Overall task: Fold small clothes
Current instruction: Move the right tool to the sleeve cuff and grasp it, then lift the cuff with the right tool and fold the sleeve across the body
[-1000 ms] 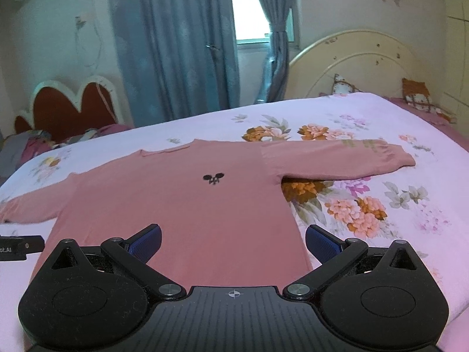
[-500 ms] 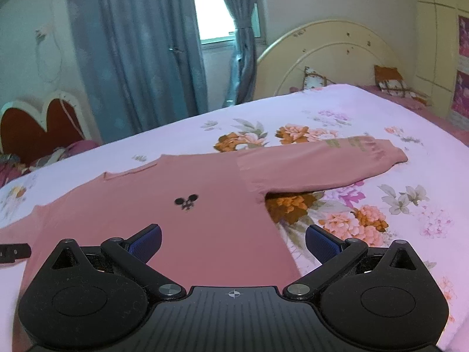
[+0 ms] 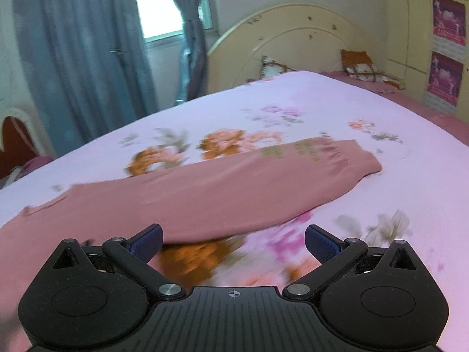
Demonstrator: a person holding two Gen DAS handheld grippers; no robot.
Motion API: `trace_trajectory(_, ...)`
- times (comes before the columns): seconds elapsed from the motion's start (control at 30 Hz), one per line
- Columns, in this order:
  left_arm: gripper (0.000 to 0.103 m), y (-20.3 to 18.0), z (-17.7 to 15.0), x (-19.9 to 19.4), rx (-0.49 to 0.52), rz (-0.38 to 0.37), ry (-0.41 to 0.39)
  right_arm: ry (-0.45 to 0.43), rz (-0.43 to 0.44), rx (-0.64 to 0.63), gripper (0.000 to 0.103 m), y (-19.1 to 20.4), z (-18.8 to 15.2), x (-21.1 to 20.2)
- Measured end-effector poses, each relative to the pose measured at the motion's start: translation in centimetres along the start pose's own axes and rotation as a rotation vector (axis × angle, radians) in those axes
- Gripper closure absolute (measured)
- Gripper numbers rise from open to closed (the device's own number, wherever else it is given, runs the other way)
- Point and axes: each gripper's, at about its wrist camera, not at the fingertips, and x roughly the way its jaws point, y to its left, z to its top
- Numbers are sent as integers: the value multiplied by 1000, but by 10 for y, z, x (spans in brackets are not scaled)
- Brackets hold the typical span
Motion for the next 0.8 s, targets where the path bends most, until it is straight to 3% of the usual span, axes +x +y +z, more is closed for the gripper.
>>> trace_trajectory(0.37,8,-49,13,42,9,-18,11,56,-144,155,2,-121,37,98)
trace_trajectory(0.43,10,-51,13,44,12,-25,13,68,-180,162,30,-136,41,111)
trace_trajectory(0.63,12,-54,15,52,21,16,38,42,-191,177,34,-158,54,139)
trace_trajectory(0.67,15,-53,15,54,23,18,43,30,-191,172,40,-159,54,142)
trace_trajectory(0.7,18,-52,15,54,21,12,46,21,-204,165,56,-159,55,145)
trace_trajectory(0.73,18,-50,15,56,17,4,50,13,-205,159,67,-159,56,145)
trace_trajectory(0.77,21,-48,15,56,7,-2,54,6,-188,164,70,-160,57,145)
trace_trajectory(0.8,24,-47,15,56,3,-3,57,0,-169,173,80,-162,58,146)
